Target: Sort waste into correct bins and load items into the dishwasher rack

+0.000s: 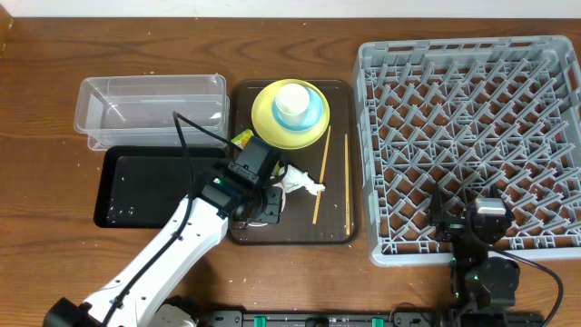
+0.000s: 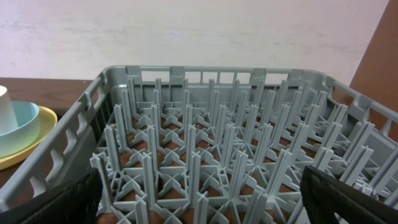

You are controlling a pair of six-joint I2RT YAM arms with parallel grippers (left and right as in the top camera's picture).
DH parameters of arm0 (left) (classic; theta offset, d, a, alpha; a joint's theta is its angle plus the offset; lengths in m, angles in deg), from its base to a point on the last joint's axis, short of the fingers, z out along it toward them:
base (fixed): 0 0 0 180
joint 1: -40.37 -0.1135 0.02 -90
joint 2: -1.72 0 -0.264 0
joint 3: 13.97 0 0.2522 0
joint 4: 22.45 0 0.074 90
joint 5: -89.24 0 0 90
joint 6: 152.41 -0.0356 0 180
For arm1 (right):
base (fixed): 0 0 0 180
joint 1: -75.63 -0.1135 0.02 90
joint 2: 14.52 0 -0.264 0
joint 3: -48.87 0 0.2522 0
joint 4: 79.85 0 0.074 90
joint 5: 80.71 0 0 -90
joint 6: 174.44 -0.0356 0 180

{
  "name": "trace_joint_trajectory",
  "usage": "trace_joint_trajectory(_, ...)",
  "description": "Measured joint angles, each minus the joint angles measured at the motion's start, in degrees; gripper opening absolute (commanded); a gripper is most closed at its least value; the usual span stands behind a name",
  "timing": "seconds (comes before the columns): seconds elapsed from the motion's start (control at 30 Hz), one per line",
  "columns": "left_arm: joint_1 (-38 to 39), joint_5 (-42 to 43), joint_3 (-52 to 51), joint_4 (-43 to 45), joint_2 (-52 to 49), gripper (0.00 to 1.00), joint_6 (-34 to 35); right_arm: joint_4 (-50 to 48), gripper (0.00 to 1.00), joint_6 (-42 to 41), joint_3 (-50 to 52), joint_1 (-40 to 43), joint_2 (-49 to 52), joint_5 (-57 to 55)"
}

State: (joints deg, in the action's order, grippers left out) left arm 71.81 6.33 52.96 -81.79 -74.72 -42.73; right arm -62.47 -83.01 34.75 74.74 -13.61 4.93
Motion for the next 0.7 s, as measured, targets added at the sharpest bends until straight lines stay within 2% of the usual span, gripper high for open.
trace_joint_trajectory(0.7,7.21,0.00,0.00,4.31,-0.02,0.34,1.51,0.00,0.99,0.00,0.00,0.00,0.00,0.00)
